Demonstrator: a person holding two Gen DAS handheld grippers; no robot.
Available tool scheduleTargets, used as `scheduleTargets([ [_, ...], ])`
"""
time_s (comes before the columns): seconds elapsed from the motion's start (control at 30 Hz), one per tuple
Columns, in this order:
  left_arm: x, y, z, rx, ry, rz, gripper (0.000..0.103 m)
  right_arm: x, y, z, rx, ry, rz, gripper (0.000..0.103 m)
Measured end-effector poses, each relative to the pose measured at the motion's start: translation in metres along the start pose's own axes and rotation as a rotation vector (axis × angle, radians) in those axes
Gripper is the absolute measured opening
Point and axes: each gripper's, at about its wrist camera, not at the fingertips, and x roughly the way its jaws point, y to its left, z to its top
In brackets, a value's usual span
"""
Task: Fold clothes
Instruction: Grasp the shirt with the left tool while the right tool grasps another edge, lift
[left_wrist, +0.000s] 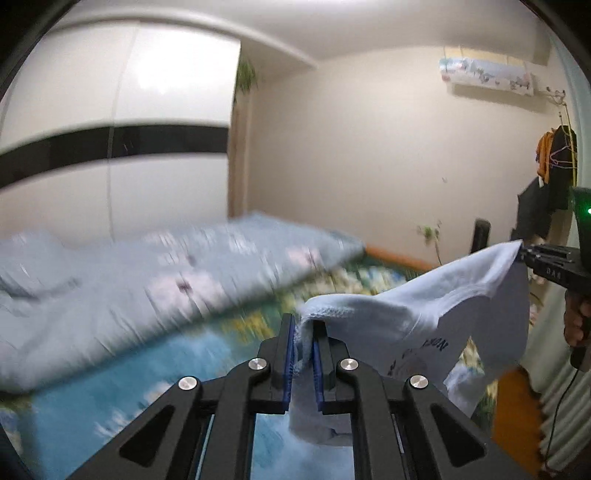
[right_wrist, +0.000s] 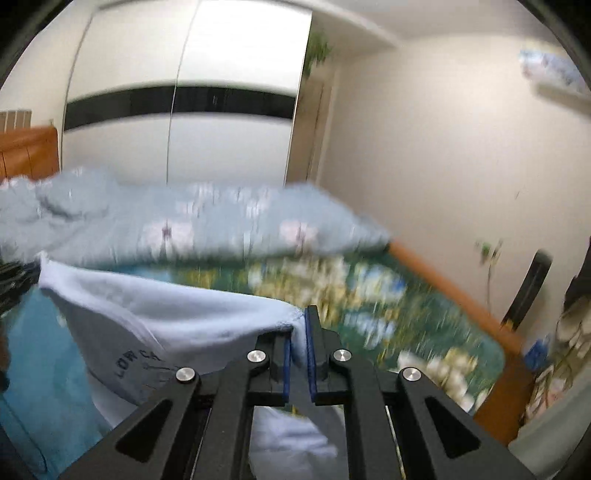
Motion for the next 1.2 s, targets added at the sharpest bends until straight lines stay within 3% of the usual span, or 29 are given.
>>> scheduleTargets([
  [0.23, -0.127, -0.026, 0.065, 0.141, -0.201, 0.174, 0.010, -0.100, 0.016, 0.073, 0.015, -0.268, 0.002, 0.007],
  [0.4, -0.219, -0.039, 0.076, 0.199, -0.297, 0.284, 0.010, -0.158, 0.036, 0.077, -0.018, -0.382, 0.082, 0.007],
  [0.57, -0.284, -0.049, 0.074, 0.269, -0.322, 0.366, 0.010, -0.205, 0.050, 0.073, -0.040, -0.453, 0.198, 0.007],
  [0.73, -0.269, -0.020, 0.075, 0.268, -0.236, 0.431, 0.010, -0.205, 0.062, 0.090, -0.039, -0.473, 0.272, 0.007],
  [0.83, -0.256, -0.001, 0.074, 0.263, -0.179, 0.467, 0.010, -0.171, 0.088, 0.102, -0.072, -0.417, 0.278, 0.007],
  [0.97, -0.173, 0.068, 0.045, 0.159, 0.013, 0.465, 0.010, -0.087, 0.139, 0.102, -0.134, -0.248, 0.264, 0.007],
  [1.2, -0.009, 0.162, -0.044, 0.005, 0.341, 0.477, 0.010, 0.092, 0.211, 0.050, -0.192, 0.105, 0.248, 0.007],
])
